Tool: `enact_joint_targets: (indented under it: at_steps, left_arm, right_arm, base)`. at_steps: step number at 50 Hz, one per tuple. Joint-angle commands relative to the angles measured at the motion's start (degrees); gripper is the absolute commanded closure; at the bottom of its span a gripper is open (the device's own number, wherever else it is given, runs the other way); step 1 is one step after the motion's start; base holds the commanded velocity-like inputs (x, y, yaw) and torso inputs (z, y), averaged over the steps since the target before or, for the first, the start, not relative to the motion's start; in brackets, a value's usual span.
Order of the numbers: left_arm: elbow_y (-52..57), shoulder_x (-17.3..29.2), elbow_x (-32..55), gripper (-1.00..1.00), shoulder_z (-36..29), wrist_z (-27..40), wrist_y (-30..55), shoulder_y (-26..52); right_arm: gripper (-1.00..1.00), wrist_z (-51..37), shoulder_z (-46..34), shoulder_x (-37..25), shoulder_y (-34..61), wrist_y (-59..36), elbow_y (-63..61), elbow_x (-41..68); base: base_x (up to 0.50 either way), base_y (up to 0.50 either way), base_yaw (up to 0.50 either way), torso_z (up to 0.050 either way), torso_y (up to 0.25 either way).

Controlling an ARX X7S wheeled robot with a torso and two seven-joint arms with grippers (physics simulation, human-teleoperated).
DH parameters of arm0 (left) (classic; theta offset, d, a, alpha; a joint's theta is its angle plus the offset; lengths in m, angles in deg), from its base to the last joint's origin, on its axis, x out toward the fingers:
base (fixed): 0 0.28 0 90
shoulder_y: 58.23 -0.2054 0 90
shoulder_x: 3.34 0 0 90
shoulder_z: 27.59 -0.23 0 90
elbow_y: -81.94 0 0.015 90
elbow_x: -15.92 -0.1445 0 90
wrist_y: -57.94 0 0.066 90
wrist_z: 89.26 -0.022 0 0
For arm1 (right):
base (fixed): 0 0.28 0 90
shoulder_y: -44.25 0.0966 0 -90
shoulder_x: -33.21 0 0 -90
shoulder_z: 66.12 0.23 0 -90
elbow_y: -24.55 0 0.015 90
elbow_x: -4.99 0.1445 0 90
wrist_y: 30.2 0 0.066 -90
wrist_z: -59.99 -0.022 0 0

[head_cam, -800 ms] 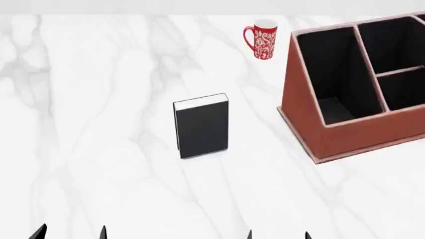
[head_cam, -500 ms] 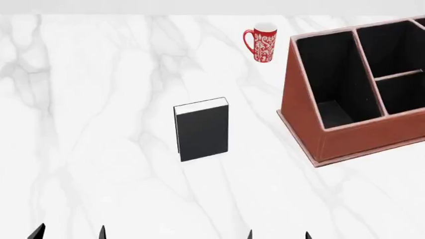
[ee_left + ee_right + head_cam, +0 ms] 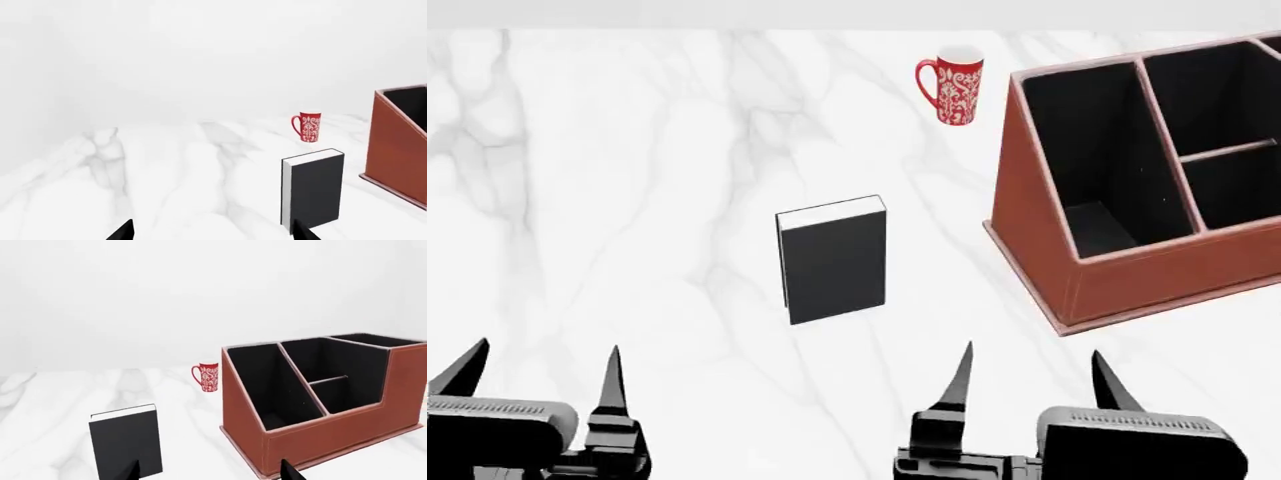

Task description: Pick up the book and place it in the right compartment of the caddy.

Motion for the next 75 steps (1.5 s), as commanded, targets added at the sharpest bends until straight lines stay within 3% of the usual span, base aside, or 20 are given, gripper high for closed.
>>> enact_joint_targets:
  at_steps: [1, 8, 20, 37, 45, 75]
  left_arm:
    - [12.9, 2.0, -0.8, -1.0, -1.1, 1.6, 14.5, 8.4]
    - [15.2, 3.0, -1.7, -1.0, -2.3, 2.0, 18.1, 12.2]
    - [15.4, 3.2, -1.0, -1.0, -1.7, 2.6, 17.6, 12.0]
    - [15.6, 3.9, -0.5, -1.0, -1.6, 3.5, 17.8, 12.6]
    - [15.2, 4.0, -0.1, -1.0, -1.5, 3.8, 17.4, 12.5]
    - [16.5, 5.1, 0.8, -1.0, -0.9, 5.3, 18.3, 13.3]
  right_arm:
    - [-1.0, -2.4, 0.8, -2.5, 8.6, -16.1, -12.2, 2.7]
    - [-1.0, -3.6, 1.8, -3.7, 13.9, -22.3, -15.7, 3.5]
    - [-1.0, -2.8, 2.0, -3.7, 14.4, -23.1, -15.3, 5.5]
    - [-1.0, -3.4, 1.4, -4.2, 15.2, -23.3, -15.4, 6.0]
    - [-1.0, -3.4, 0.0, -4.7, 15.6, -24.0, -15.9, 6.1]
    - [-1.0, -5.8, -1.1, -5.6, 18.7, -29.2, -18.6, 7.0]
  base:
    - [0.0, 0.0, 0.0, 0.0, 0.0]
    - [0.0, 0.0, 0.0, 0.0, 0.0]
    - [0.0, 0.0, 0.0, 0.0, 0.0]
    - [0.07, -0.49, 0.0, 0.0, 0.0]
    - [0.0, 0.0, 0.0, 0.0, 0.0]
    - [0.5, 0.0, 0.0, 0.0, 0.001]
